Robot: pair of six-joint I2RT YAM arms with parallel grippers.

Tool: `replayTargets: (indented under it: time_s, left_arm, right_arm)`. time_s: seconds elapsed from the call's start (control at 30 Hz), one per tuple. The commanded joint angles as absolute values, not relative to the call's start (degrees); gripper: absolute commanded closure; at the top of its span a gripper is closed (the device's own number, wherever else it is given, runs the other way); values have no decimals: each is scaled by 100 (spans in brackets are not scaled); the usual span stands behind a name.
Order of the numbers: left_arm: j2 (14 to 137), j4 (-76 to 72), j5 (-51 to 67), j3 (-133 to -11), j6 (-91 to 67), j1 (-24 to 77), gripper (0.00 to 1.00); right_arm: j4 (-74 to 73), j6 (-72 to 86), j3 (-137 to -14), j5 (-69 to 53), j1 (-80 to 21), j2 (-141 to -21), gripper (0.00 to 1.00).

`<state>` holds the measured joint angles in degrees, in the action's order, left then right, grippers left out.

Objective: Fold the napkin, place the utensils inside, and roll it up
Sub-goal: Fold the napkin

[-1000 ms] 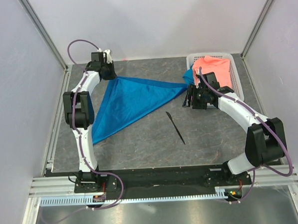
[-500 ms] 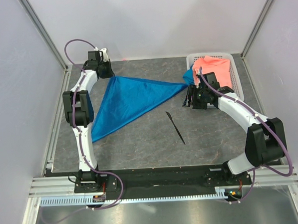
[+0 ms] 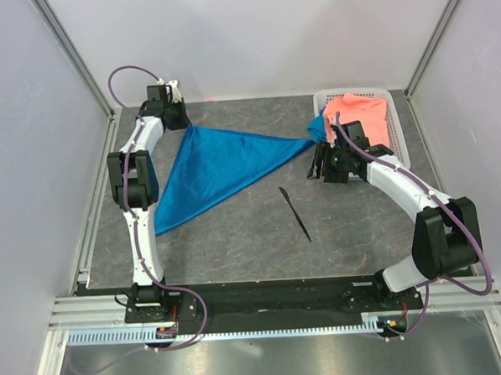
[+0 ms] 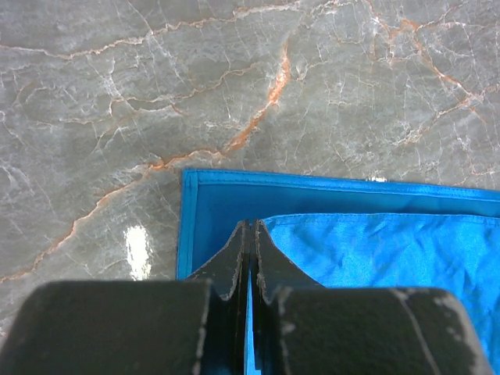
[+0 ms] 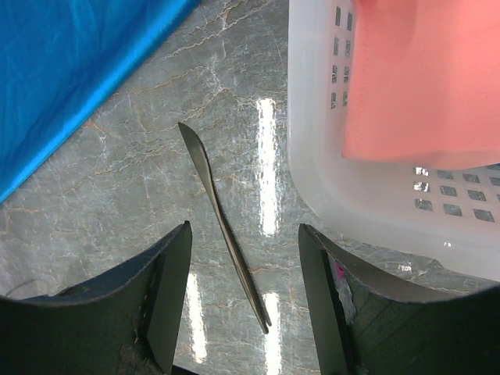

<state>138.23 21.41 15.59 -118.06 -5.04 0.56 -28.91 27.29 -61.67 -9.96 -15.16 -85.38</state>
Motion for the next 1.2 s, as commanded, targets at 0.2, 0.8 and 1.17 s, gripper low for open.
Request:
replayTargets:
  time_s: [0.2,0.8,1.17]
  left_arm:
    - [14045,2109,1679,-12305,-466,9,98]
    - [14282,2118,1819,-12577,-492,-202,98]
    - [14230,2109,1925,-12621,-536,-193,35]
  right_arm:
    - [-2795,2804,-6319,-870,-1503,-8613,35]
    - [-2786,2821,-6337,-861,-1503,-8727,34]
    - [-2804,2821,-6302,-870,-1503,-8763,34]
